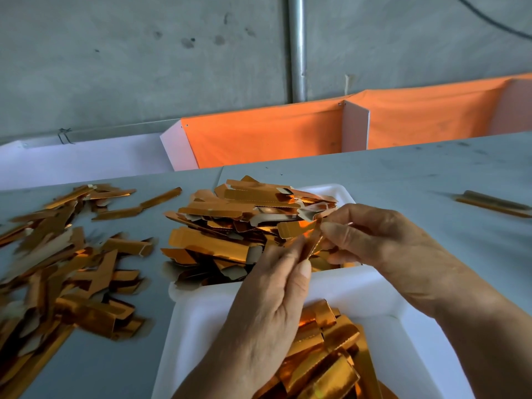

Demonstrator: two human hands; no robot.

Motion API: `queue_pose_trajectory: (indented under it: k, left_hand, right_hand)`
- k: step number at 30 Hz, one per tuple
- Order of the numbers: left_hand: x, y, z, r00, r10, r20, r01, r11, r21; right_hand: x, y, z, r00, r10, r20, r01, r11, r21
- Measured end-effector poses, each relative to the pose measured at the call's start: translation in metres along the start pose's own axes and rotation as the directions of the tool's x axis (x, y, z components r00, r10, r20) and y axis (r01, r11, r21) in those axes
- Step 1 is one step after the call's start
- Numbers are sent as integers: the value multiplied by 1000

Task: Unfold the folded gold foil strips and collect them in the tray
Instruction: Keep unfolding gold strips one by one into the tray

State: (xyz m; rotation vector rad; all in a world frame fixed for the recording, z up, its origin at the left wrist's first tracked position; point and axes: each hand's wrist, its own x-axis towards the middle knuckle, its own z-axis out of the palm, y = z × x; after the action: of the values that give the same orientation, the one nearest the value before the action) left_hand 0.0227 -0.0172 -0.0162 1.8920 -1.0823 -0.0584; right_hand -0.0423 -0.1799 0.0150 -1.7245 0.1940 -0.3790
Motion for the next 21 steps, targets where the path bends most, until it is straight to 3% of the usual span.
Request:
queue_pose_trajectory:
  k: [5,9,12,17,21]
  left_hand:
    - [0,-5,-3,1000,19,-13,-18,997,75]
    - [0,-6,-2,999,50,-18,-46,984,170]
    - [1,-10,1,993,95,-68,-72,955,287]
    - [2,-11,2,987,132,-87,-89,918,386]
    - [3,-11,6,984,157,-90,-104,897,430]
  right_hand:
    - [-4,-2,-4,991,41,124,-48,997,55]
    - [-2,-5,-5,995,8,98,3,993,-119]
    - [-2,-3,-2,989,70,133,-42,977,-208]
    - [-3,-1,0,965,142,222,-120,987,-109]
    - [-5,-1,3,922,217,322,-257,963,87]
